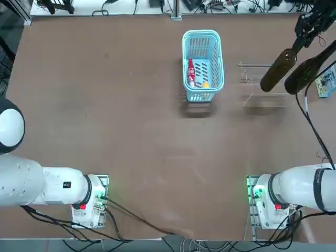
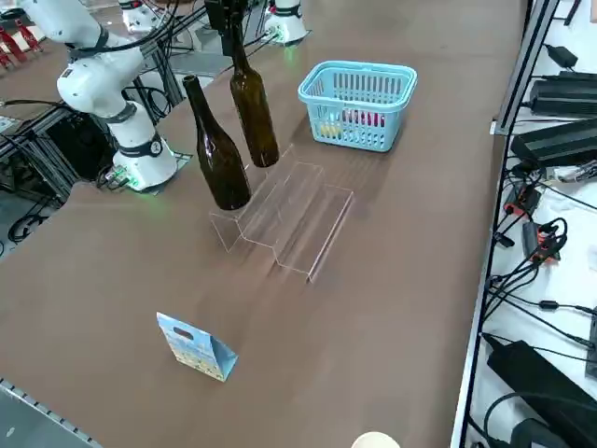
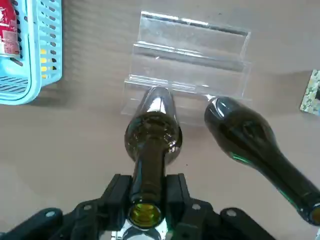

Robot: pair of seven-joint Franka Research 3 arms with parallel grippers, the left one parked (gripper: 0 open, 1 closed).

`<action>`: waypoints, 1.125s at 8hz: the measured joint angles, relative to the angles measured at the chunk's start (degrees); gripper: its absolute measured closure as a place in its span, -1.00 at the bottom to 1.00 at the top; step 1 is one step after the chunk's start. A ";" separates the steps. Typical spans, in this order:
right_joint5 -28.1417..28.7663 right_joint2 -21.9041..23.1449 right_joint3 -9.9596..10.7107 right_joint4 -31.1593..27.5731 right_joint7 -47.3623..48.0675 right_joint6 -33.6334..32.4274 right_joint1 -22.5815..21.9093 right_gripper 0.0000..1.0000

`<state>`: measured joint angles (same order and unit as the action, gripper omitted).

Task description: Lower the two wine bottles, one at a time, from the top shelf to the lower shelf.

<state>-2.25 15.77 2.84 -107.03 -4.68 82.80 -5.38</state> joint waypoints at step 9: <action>-0.12 -20.36 1.23 19.59 -14.30 6.63 0.02 0.22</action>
<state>-2.37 -4.60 4.07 -87.44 -18.98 89.44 -5.36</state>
